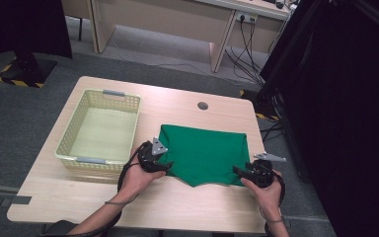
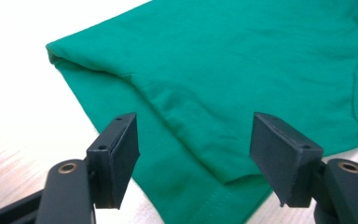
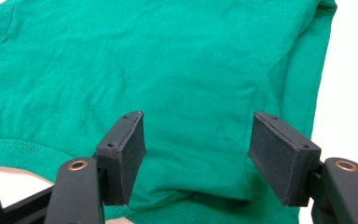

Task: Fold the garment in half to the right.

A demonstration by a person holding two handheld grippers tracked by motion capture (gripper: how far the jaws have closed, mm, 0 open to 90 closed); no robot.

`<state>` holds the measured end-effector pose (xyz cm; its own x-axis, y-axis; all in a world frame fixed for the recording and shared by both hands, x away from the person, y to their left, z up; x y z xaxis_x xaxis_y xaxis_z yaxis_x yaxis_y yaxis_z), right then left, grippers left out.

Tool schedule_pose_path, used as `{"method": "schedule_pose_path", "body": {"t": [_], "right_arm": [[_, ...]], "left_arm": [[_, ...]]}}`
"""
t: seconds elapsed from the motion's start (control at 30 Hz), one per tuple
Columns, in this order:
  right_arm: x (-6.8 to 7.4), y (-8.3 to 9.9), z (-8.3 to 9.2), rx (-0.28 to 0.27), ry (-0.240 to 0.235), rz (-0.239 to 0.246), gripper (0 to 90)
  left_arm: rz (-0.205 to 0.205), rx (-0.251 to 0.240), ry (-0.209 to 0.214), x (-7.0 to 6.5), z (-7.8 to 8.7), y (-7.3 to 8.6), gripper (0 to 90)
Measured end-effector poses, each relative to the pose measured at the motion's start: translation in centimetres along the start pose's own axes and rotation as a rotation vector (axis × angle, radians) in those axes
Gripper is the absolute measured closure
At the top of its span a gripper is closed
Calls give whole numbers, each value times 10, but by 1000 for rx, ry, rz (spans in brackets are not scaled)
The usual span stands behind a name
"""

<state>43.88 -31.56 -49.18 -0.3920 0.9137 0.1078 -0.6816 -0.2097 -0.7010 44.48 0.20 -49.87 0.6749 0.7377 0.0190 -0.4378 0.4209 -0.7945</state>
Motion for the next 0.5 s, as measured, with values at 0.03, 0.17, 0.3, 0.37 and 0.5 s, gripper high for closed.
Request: {"method": "schedule_pose_path", "body": {"t": [0.03, 0.17, 0.3, 0.37, 0.5], "right_arm": [[-1, 0, 0, -1, 0, 2, 358], [-3, -2, 0, 5, 1, -1, 356], [-7, -1, 2, 1, 4, -6, 353], [-9, 0, 2, 1, 7, -12, 353], [-14, 2, 4, 0, 11, -22, 351]], "left_arm": [[3, -1, 0, 1, 0, 0, 322], [5, -8, -7, 3, -3, -4, 329], [11, -8, -11, 4, -7, -5, 333], [14, -5, -11, 4, -9, -5, 339], [12, 2, -17, 6, -14, -6, 352]]}}
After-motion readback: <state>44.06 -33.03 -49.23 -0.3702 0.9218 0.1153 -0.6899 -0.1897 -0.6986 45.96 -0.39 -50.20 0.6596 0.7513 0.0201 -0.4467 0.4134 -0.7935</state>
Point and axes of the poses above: each handheld gripper's, and its own axes: z roughly backward along the jaws, y roughly out of its underside, x roughly to its left, the point moved 7 cm from there along -z, roughly forward along the jaws
